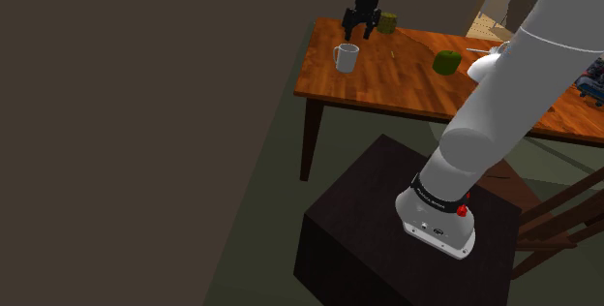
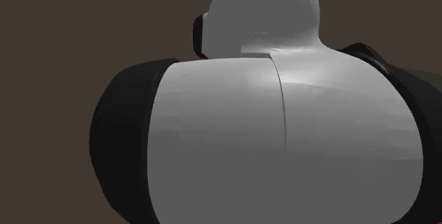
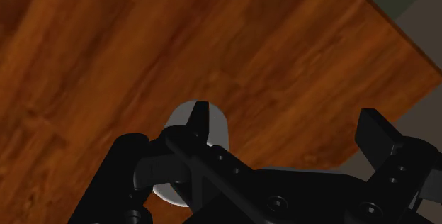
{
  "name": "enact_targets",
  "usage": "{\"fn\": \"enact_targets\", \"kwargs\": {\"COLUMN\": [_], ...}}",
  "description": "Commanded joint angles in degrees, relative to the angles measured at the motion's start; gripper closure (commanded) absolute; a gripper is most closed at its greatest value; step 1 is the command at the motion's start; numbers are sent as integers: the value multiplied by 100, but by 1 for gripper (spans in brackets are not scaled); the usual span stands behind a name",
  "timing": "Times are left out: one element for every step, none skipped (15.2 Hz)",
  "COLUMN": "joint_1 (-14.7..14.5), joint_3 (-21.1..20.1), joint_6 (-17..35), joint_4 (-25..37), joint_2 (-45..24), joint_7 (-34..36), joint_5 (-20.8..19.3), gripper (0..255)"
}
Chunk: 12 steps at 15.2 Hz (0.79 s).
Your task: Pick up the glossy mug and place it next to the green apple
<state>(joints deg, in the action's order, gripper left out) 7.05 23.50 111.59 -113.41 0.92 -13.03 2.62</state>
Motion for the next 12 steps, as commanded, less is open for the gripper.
{"fn": "enact_targets", "kwargs": {"joint_1": [99,157,224,296,375,462,555,654,757,867,984,1099], "joint_3": [108,147,179,205,225,237,244,245,243,234,220,205], "joint_6": [2,-2,-13,-31,-57,-90,-130,-177,-231,-294,-363,-438], "joint_4": [369,557,753,958,1171,1393,1625,1867,2119,2384,2663,2943], "joint_2": [-457,-687,-919,-1153,-1388,-1624,-1862,-2101,-2343,-2586,-2832,-3071], "joint_7": [-202,-292,-380,-464,-543,-617,-685,-746,-801,-848,-887,-918], "joint_5": [188,288,390,493,595,696,794,890,982,1070,1153,1229], "gripper": [0,0,0,0,0,0,0,0,0,0,0,0]}}
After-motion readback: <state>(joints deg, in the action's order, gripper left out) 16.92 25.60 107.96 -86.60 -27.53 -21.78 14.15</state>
